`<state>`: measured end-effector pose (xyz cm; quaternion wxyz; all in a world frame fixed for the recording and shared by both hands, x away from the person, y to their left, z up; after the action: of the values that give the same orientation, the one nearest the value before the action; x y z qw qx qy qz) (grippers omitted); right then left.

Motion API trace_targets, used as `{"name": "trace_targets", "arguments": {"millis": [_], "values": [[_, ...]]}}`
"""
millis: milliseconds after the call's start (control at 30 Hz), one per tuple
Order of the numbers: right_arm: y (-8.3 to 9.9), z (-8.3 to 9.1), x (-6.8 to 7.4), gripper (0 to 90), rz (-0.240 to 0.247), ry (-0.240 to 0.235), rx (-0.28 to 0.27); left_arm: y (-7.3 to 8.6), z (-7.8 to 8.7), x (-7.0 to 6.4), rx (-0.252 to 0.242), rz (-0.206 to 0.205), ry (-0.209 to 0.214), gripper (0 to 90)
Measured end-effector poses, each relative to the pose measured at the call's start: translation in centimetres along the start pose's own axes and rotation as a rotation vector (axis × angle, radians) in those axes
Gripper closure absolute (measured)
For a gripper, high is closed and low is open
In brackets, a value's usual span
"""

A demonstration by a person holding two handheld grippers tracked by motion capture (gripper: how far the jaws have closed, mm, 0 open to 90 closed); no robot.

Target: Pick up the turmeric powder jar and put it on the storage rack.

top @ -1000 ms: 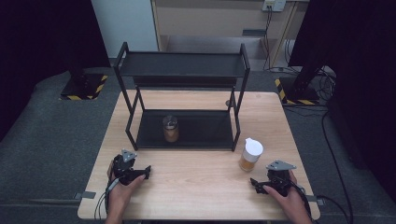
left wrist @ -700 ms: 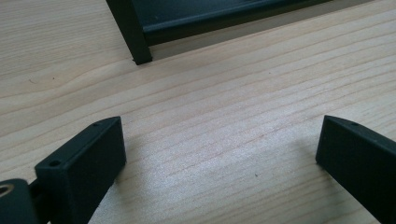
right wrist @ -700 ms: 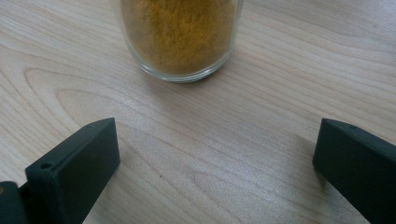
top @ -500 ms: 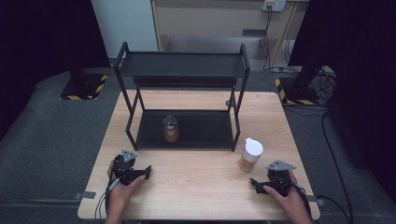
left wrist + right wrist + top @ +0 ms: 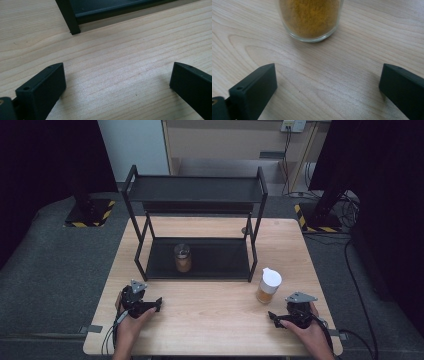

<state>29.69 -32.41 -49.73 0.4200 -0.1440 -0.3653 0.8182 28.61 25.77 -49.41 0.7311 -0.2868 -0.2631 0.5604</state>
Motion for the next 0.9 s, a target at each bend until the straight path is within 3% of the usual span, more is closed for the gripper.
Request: {"name": "trace_targets", "arguments": {"millis": [333, 900], "values": [[-0.3, 1.5, 0.0, 5.1, 0.004, -0.04, -0.059, 0.0, 0.0, 0.0, 0.001, -0.003, 0.003, 0.0], [-1.2, 2.1, 0.7, 6.0, 0.039, -0.088, -0.069, -0.1, -0.1, 0.0, 0.001, -0.007, 0.006, 0.0]]}}
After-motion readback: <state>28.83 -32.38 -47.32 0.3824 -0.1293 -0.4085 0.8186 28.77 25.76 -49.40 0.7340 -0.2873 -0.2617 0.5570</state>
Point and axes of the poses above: each handheld gripper's, and its own axes: z roughly backward along the jaws, y roughly out of its underside, x roughly to its left, the point moved 6 cm from there along -z, roughly forward along the jaws, and after that the axes turned 4 degrees about -y, right-handed, at the moved point
